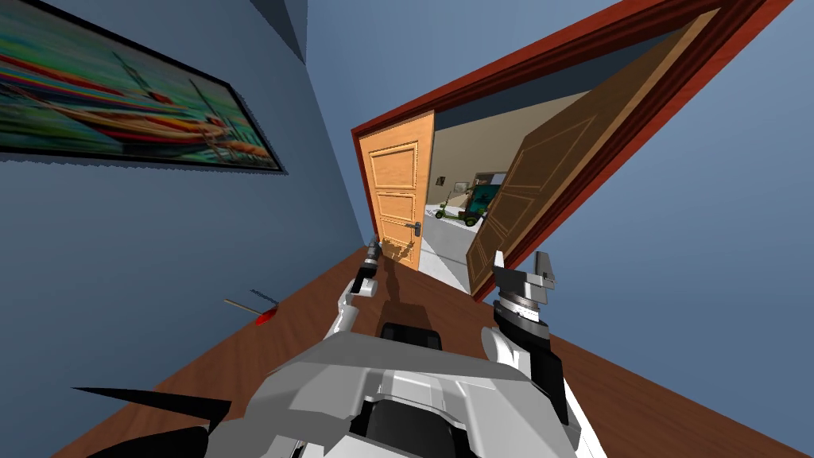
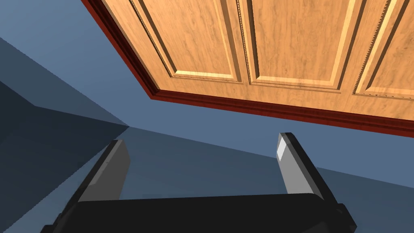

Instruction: Push the door open

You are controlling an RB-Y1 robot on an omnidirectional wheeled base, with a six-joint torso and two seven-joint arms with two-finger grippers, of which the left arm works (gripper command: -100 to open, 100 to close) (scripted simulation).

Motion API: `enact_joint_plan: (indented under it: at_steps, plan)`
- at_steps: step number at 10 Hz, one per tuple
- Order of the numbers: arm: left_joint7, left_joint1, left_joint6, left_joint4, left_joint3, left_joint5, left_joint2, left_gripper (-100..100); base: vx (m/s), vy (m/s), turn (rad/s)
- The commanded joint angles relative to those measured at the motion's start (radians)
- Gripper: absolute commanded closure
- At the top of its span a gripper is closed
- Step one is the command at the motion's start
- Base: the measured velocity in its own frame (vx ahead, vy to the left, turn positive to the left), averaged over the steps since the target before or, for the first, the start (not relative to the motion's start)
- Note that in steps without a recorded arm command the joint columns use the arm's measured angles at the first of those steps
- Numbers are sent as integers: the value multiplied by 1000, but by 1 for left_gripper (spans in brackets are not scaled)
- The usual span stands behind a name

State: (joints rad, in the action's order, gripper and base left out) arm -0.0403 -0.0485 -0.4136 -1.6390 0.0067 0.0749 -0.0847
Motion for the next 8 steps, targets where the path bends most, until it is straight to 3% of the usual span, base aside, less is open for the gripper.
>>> enact_joint_plan:
  at_steps: [1,3,8]
  plan:
    - [3,25,-3,48,-5,-4,1,-100,80,27,-43]
    - [6,43,-5,81,-7,-6,1,-100,84,22,-33]
    - [18,135,-13,239,-19,-15,4,-100,82,30,-42]
